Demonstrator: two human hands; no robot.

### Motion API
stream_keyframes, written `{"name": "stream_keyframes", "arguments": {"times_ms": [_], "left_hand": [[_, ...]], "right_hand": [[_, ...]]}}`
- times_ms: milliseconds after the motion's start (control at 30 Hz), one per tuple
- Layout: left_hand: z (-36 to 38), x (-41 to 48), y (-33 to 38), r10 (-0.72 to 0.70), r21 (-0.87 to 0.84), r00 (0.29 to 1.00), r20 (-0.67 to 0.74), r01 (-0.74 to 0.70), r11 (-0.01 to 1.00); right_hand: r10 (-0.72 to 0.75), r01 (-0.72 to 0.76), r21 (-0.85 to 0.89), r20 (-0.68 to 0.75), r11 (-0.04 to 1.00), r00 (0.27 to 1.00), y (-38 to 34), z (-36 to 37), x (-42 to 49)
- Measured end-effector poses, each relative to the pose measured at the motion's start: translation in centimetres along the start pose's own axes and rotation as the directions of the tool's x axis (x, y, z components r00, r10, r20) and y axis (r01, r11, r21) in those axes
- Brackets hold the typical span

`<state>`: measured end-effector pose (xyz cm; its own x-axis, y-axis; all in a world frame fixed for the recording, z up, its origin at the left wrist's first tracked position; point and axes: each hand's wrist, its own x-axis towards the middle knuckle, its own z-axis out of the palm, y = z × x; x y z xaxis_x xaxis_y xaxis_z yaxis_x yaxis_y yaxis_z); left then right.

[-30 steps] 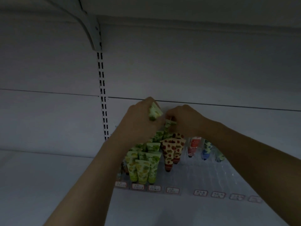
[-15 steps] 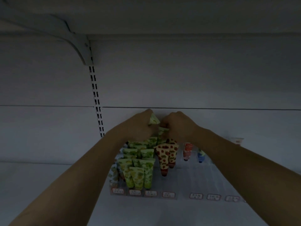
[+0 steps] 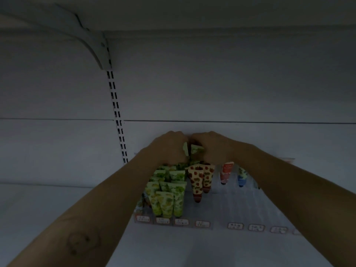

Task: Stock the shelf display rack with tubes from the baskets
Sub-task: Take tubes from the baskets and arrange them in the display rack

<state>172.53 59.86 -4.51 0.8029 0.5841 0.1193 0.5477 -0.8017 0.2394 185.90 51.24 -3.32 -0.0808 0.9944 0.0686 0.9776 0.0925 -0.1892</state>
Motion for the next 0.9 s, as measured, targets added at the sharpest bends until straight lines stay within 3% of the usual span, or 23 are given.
{"name": "stream_keyframes", "arguments": {"times_ms": [200, 300, 433, 900], "left_hand": [[-0.4, 0.3, -0.3, -0.002, 0.063, 0.999, 0.051, -0.001, 0.998], [-0.5, 0.4, -0.2, 0.007, 0.134, 1.000, 0.013, -0.009, 0.991], [-0.1, 0.4, -0.4, 0.002, 0.155, 1.000, -0.014, 0.000, 0.988], [-0.4, -1.0, -0.3, -0.067, 0.176, 0.990, -0.126, 0.089, 0.980]], "right_hand": [[0.001, 0.000, -0.028, 0.006, 1.000, 1.000, 0.1, 0.3, 0.3], [0.019, -0.016, -0.084, 0.042, 0.996, 0.999, 0.1, 0.3, 0.4], [0.024, -0.022, -0.027, 0.084, 0.999, 0.996, 0.2, 0.6, 0.3], [0.004, -0.003, -0.060, 0.017, 0.998, 1.000, 0.9, 1.0, -0.3]]}}
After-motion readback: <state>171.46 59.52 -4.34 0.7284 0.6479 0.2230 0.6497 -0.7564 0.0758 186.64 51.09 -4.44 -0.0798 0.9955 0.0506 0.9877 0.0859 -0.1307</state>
